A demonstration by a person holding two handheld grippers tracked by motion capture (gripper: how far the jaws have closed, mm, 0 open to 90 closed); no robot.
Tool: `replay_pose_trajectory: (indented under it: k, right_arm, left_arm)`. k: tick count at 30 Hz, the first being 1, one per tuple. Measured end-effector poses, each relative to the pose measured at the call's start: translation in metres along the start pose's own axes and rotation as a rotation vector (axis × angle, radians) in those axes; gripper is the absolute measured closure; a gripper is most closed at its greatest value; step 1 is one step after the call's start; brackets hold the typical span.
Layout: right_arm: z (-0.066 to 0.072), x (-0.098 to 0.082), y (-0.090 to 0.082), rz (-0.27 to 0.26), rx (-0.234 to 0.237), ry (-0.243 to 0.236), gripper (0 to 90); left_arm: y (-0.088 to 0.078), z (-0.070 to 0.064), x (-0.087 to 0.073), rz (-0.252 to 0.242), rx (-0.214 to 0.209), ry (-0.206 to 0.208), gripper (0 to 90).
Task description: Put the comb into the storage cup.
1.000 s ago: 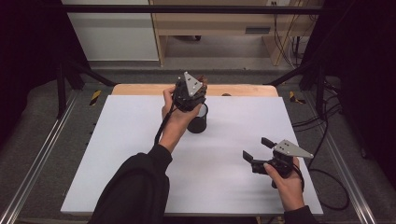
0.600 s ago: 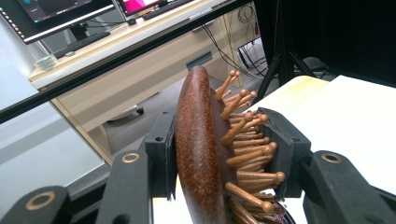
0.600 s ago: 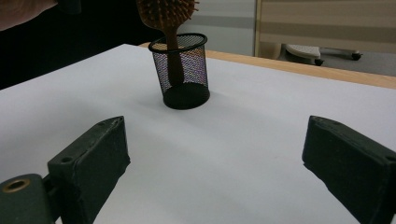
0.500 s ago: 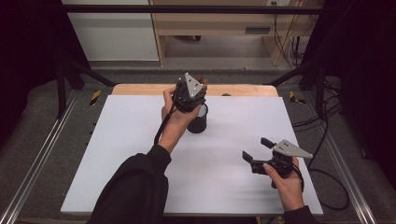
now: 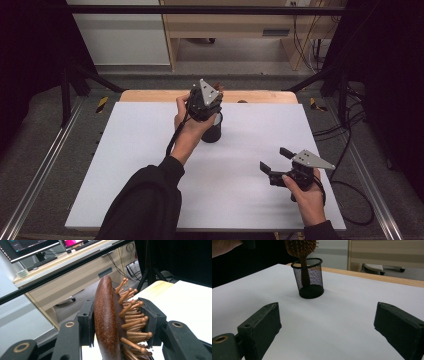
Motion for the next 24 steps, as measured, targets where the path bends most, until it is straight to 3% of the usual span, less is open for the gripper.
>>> replay_pose_trajectory:
  k: [17, 24]
  right_arm:
    - [-0.001, 0.0, 0.0, 0.0, -0.005, 0.003, 7.4]
    - [-0.002, 0.0, 0.0, 0.001, -0.008, 0.002, 7.3]
  left_arm:
    - [-0.005, -0.014, 0.0, -0.009, 0.002, 0.008, 50.2]
    - [-0.008, -0.02, 0.001, -0.011, -0.01, -0.03, 49.1]
Point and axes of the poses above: each handheld gripper's, and its own axes: y roughly forward along the jaws, x roughly out of its top, z roughly to its left, the point moved 9 cm from there along y, roughly forward along the jaws, and after that the axes turned 10 degrees about x, right-handed, at the moved point
